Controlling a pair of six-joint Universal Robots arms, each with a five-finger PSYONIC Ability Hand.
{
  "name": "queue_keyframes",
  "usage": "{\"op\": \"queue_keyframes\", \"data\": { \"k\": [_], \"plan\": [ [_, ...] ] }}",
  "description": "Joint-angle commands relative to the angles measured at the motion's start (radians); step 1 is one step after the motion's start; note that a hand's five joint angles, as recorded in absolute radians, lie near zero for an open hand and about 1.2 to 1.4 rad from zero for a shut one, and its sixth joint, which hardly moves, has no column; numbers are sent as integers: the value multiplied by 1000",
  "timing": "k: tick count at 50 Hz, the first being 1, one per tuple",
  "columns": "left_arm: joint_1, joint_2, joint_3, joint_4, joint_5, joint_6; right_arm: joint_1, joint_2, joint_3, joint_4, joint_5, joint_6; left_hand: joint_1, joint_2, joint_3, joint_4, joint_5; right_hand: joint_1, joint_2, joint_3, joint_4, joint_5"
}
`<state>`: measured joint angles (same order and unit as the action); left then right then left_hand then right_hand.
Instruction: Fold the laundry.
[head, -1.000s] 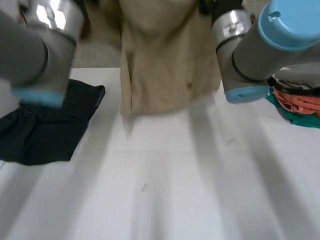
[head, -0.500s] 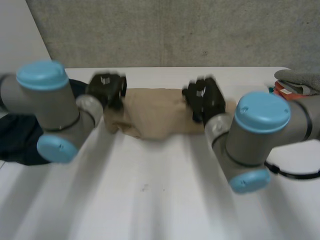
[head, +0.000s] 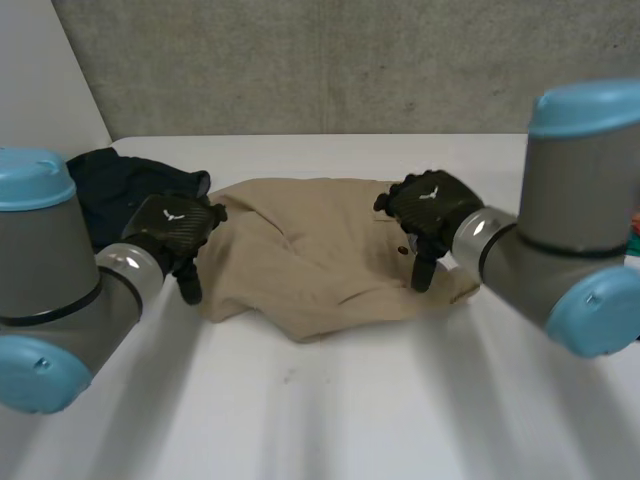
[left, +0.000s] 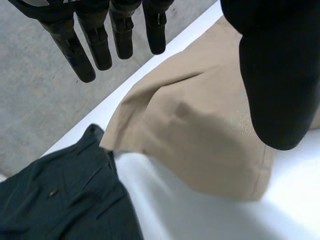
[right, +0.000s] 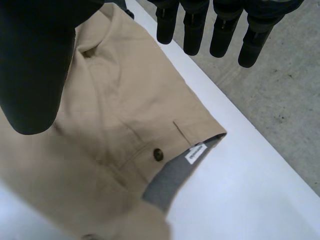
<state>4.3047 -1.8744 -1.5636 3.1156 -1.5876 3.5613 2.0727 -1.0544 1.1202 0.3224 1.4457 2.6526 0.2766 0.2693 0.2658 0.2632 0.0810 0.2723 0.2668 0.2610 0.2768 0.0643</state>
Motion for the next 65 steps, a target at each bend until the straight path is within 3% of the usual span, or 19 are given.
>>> {"op": "queue_keyframes", "data": {
  "k": [1,6,12,22,26,29,30,36,39,40,42,43,50,55,59,65],
  "plan": [
    [-20,72,-105,-58,-28,-31,-46,91,-176,167,-80,-181,-102,-95,-91,-89,-81,25,31,37,21,59],
    [-28,77,-148,-81,-8,-94,-57,171,-259,256,-70,-275,-102,-95,-91,-89,-81,84,90,96,80,118],
    [-16,31,-156,-71,12,-166,-77,211,-277,326,-28,-252,-102,-95,-91,-89,-81,128,134,140,124,162],
    [24,-66,-112,21,87,-170,-97,192,-117,209,-39,-184,-19,-12,-8,-6,2,137,143,148,133,171],
    [20,-104,-82,31,93,-168,-92,197,-59,112,-38,-172,-2,6,9,12,19,345,350,356,340,378],
    [13,-137,-52,31,87,-168,-88,192,-22,40,-38,-145,45,53,56,59,66,940,945,951,935,973],
    [12,-150,-40,35,84,-168,-88,188,-8,2,-38,-122,92,99,103,105,113,1122,1128,1133,1118,1156],
    [-2,-206,16,43,83,-168,-95,125,82,-80,-53,-25,257,264,267,270,278,1124,1129,1135,1119,1157],
    [-17,-253,57,51,81,-162,-105,68,142,-114,-73,7,450,457,461,463,471,1124,1129,1135,1119,1157],
    [-19,-264,66,51,81,-160,-108,57,156,-121,-74,9,547,554,557,560,568,1124,1129,1135,1119,1157],
    [-26,-281,91,54,78,-154,-111,31,191,-135,-76,3,1094,1101,1105,1108,1115,1124,1129,1135,1119,1157],
    [-28,-281,97,54,77,-153,-112,16,210,-137,-74,-3,1119,1127,1130,1133,1140,1124,1129,1135,1119,1157],
    [-48,-135,111,-8,57,-141,-120,-78,260,-148,-59,-51,1120,1127,1130,1133,1141,1124,1129,1135,1119,1157],
    [-34,156,181,-83,76,-145,-123,-231,222,-186,-38,-53,1120,1127,1130,1133,1141,1124,1129,1135,1119,1157],
    [-22,289,296,-147,129,-153,-118,-329,150,-210,-21,-14,1120,1127,1130,1133,1141,1124,1129,1135,1119,1157],
    [-10,281,485,-218,143,-159,-117,-383,30,-215,24,67,1120,1127,1130,1133,1141,1124,1129,1135,1119,1157]
  ]
}}
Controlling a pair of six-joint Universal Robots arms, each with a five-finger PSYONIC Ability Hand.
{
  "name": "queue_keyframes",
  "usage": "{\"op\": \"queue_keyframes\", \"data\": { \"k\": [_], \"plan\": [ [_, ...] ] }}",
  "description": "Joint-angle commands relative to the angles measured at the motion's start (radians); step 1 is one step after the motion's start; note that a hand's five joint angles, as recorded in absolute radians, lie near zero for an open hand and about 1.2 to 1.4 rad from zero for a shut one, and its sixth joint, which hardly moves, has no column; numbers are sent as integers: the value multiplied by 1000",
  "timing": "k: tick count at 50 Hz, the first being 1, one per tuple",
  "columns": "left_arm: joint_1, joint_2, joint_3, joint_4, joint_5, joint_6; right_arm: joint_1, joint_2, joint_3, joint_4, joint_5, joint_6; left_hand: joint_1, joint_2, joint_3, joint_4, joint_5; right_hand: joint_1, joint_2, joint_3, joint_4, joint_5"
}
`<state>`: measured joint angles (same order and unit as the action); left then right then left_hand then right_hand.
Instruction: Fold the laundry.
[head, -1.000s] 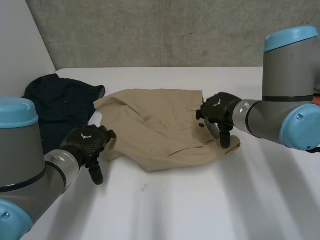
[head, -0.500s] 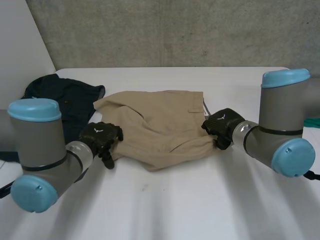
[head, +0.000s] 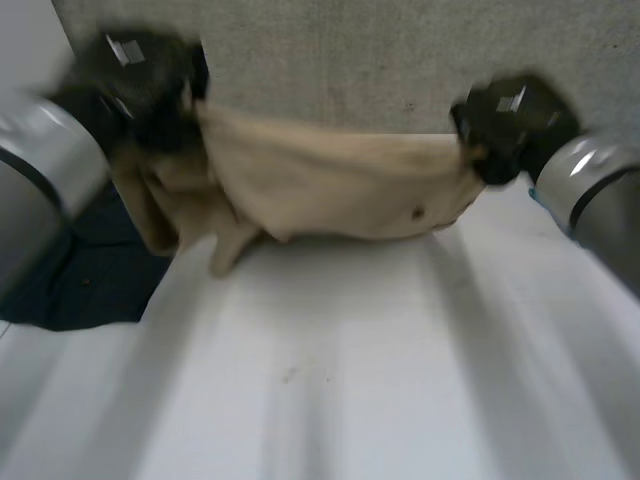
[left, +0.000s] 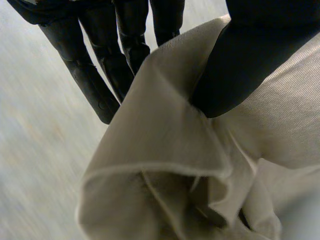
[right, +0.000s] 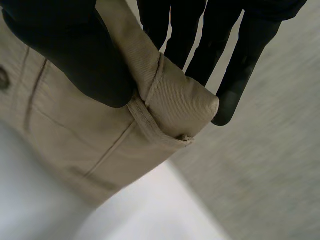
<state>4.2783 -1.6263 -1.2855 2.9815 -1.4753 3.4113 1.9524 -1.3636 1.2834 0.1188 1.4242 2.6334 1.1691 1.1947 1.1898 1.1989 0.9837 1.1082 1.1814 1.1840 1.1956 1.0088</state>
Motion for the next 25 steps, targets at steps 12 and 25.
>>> {"op": "queue_keyframes", "data": {
  "k": [12,25],
  "plan": [
    [-3,-401,524,-193,19,77,43,165,-240,13,76,79,227,202,206,197,238,288,215,212,201,213],
    [-15,-667,1106,157,-14,-82,97,419,-530,-520,289,189,227,202,206,197,238,288,215,212,201,213]
  ]
}}
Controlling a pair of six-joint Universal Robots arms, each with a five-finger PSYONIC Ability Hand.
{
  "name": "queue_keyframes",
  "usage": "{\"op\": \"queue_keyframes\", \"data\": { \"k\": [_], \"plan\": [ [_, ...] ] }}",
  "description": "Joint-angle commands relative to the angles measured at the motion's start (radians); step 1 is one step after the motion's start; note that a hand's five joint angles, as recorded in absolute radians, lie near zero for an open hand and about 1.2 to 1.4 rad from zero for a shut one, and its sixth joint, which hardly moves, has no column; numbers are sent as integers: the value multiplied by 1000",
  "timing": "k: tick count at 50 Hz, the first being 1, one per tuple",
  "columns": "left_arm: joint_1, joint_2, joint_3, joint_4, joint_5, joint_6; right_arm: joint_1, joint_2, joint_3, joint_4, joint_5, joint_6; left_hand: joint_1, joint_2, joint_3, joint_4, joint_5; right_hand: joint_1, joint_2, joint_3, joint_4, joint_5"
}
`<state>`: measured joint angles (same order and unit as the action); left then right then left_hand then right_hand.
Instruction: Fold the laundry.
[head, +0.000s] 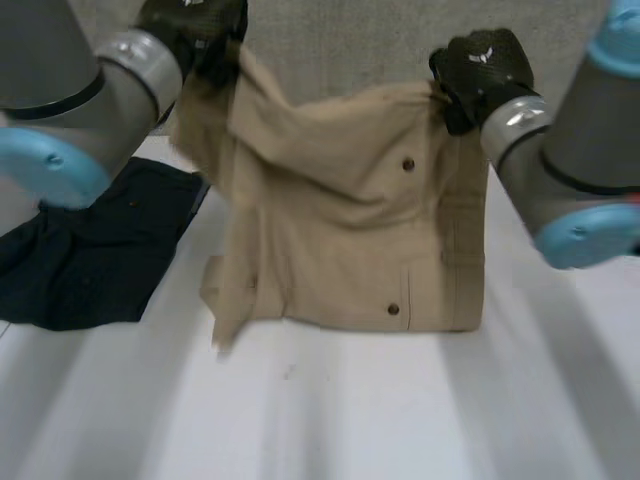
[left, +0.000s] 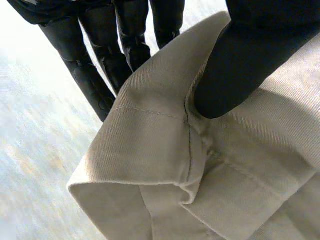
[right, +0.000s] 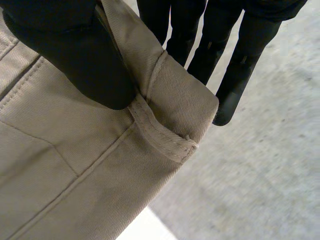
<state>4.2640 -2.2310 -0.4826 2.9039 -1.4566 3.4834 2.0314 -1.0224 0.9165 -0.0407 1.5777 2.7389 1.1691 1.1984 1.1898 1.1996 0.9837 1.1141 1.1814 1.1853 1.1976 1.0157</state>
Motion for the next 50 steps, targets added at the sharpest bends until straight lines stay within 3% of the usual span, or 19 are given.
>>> {"op": "queue_keyframes", "data": {
  "k": [1,6,10,17,21,26,33,36,37,39,41,50],
  "plan": [
    [-3,-61,324,262,-39,-180,20,76,-172,-424,159,94,227,198,206,197,238,282,215,211,199,206],
    [-6,-38,368,376,-61,-277,39,48,-173,-604,196,102,227,198,206,197,238,282,215,211,199,206],
    [-10,-35,308,354,-47,-276,58,31,-143,-547,153,71,227,198,206,197,238,282,215,211,199,206],
    [16,-4,17,265,-45,-250,38,11,-15,-342,61,62,227,198,206,197,238,282,215,211,199,206],
    [24,21,-213,247,-28,-207,23,21,94,-202,24,50,227,198,206,197,238,282,215,211,199,206],
    [27,34,-517,242,39,-69,7,64,266,-75,-24,-11,227,198,206,197,238,282,215,211,199,206],
    [39,56,-769,239,88,110,-14,87,418,-22,-48,-122,227,198,206,197,238,282,215,211,199,206],
    [37,83,-817,225,91,155,-23,73,446,-12,-47,-143,14,-15,-7,-16,25,224,156,152,140,148],
    [36,105,-841,212,94,180,-28,59,450,5,-47,-140,-248,-278,-269,-279,-238,101,34,30,18,25],
    [34,126,-863,192,99,201,-34,38,450,30,-50,-133,-529,-558,-549,-559,-518,-11,-78,-82,-95,-87],
    [36,158,-879,170,94,229,-45,-2,444,79,-64,-122,-673,-702,-694,-704,-662,-324,-391,-395,-407,-400],
    [68,261,-910,121,67,244,-83,-59,300,320,-151,-90,-826,-856,-847,-857,-816,-649,-716,-720,-732,-725]
  ]
}}
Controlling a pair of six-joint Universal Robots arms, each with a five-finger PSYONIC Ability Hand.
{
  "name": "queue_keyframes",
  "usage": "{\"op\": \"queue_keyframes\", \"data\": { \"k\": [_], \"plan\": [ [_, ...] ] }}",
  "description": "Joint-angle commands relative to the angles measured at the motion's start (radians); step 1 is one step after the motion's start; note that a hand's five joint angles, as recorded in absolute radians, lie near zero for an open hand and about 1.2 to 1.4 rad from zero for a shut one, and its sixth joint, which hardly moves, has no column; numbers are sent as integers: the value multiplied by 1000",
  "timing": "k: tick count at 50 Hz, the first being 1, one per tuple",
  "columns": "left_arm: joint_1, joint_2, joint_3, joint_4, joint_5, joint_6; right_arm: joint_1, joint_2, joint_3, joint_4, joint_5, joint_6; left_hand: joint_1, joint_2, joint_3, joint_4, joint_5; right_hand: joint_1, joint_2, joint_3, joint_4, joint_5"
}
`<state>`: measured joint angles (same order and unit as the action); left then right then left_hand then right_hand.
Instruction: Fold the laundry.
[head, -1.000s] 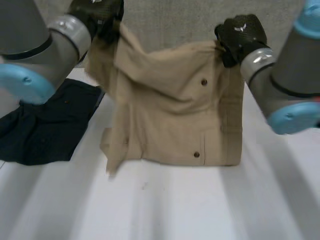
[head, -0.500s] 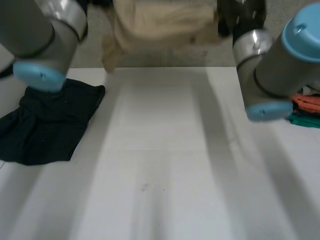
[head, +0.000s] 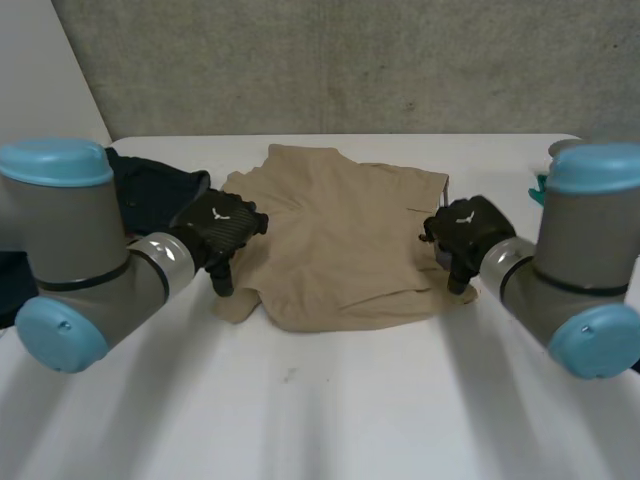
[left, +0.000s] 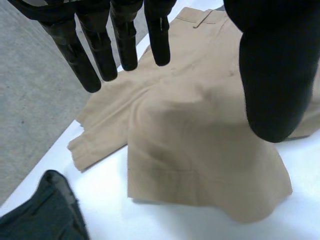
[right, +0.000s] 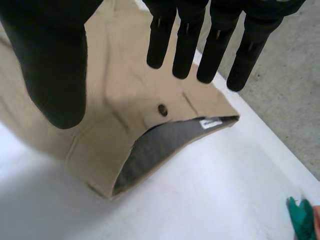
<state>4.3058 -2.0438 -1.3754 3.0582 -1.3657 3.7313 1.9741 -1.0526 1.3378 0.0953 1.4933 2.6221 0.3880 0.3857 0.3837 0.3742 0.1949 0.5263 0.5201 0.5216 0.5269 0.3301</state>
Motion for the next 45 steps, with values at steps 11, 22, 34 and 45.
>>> {"op": "queue_keyframes", "data": {
  "k": [11,22,34,45],
  "plan": [
    [22,123,-146,-59,-73,-224,-37,131,-390,422,-102,-4,-60,-58,-56,-46,-41,-52,-46,-48,-53,-31],
    [2,30,-166,-32,-167,-384,-27,246,-384,384,-87,-37,-25,-23,-21,-11,-6,-38,-31,-33,-38,-16],
    [6,-58,-93,-32,-150,-393,-26,206,-198,117,-91,-28,189,192,193,203,208,870,876,875,869,892],
    [-35,-153,29,-52,-167,-392,-44,59,27,-83,-127,3,298,300,302,312,317,870,876,875,869,892]
  ]
}}
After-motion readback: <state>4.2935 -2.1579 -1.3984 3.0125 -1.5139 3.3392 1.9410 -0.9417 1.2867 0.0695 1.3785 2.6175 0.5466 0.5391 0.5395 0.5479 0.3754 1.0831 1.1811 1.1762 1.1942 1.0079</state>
